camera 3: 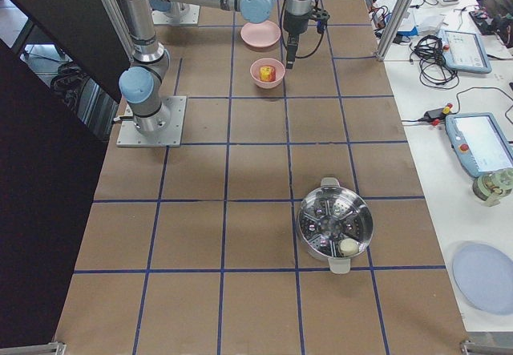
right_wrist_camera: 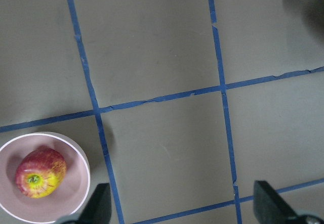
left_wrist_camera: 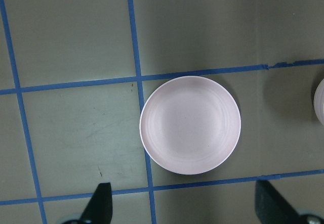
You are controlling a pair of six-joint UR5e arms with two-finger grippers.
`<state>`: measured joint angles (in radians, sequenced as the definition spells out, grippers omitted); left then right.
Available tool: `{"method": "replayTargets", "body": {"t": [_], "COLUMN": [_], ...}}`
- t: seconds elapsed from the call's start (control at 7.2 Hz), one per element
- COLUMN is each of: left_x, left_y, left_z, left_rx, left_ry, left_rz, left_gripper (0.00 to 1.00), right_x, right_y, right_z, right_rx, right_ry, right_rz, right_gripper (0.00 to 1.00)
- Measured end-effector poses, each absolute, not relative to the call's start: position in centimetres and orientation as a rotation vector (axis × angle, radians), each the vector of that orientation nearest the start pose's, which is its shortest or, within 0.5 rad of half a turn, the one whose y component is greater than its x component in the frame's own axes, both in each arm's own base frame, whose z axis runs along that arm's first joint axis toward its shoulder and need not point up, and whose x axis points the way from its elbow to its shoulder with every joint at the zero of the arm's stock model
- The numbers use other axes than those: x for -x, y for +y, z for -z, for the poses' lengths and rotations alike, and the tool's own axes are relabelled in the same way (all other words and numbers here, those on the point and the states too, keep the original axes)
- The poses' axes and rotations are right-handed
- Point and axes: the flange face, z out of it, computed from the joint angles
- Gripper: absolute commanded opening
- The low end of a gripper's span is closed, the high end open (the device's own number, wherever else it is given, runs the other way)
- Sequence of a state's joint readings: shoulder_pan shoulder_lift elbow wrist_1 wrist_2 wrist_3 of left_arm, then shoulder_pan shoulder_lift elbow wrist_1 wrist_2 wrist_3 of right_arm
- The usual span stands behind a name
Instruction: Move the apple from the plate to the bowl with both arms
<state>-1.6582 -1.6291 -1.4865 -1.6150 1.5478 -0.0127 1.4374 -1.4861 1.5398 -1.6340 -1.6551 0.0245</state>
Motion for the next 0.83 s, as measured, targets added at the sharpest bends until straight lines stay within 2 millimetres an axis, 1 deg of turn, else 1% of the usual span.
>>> {"method": "replayTargets", "body": {"t": [0.28, 0.56, 0.69, 0.83], "left_x": [18.0, 18.0, 18.0, 18.0], "left_y": [-50.1, -50.1, -50.1, -50.1], "left_z": [-49.6, -49.6, -49.6, -49.5], "left_rx": [-0.116, -0.116, -0.116, -0.116], "left_ry": [3.161, 3.161, 3.161, 3.161], "left_rz": [-0.03, -0.03, -0.029, -0.03], "left_gripper": [1.0, 1.0, 1.0, 1.0], "right_x": [-8.1, -11.3, -12.0, -12.2], "right_y": [-53.1, -52.5, -52.4, -52.4], "right_z": [-48.5, -49.1, -49.1, -49.1], "right_rx": [-0.215, -0.197, -0.189, -0.186], "right_ry": [3.133, 3.12, 3.119, 3.12], "right_rz": [0.072, 0.097, 0.101, 0.102], "right_gripper": [1.0, 1.0, 1.0, 1.0]}}
